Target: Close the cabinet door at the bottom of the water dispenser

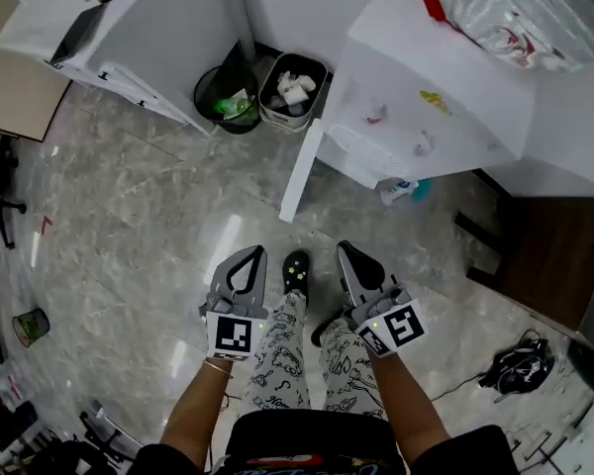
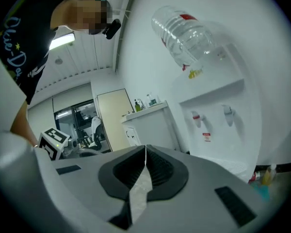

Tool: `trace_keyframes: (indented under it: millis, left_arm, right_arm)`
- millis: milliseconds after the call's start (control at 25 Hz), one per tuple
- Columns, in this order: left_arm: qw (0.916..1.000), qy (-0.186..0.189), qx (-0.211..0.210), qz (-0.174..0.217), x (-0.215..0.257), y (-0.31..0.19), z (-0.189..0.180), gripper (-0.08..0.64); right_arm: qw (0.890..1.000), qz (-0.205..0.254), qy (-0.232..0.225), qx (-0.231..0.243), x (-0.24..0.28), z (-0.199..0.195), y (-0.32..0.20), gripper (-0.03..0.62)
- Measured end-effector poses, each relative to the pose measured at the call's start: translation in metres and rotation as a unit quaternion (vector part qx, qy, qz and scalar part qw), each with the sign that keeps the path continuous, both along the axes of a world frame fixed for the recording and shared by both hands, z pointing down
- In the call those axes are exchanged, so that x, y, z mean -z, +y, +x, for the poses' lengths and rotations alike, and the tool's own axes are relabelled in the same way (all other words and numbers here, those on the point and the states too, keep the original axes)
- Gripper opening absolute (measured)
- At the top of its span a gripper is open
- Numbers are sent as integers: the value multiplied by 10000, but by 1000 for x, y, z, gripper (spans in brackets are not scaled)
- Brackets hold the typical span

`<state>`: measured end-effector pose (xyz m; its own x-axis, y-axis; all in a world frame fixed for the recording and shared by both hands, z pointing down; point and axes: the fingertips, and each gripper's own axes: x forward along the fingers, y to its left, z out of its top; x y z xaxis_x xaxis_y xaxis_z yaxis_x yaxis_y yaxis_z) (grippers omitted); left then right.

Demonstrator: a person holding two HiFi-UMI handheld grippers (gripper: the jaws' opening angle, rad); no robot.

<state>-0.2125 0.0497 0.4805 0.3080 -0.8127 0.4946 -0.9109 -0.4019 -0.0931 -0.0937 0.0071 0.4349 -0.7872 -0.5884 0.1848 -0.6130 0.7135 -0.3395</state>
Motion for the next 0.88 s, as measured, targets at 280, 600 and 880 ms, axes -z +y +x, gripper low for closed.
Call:
trace_keyframes:
  millis: [280,600,880]
  left_arm:
    - [9953,22,465,-843,-155,-34,-25,-12]
    - [9912,6,511,-1218,-269,-55,-25,-12]
    - [9917,108,298,-1245,-280,-74,-7,-14]
  right_arm:
    - [9995,-150,-88,266,-90,-25,-27,17]
    - [9979,-512,387,-37,-162,26,-38,17]
    - [9973,-659,300,-137,-188,40,-54,17]
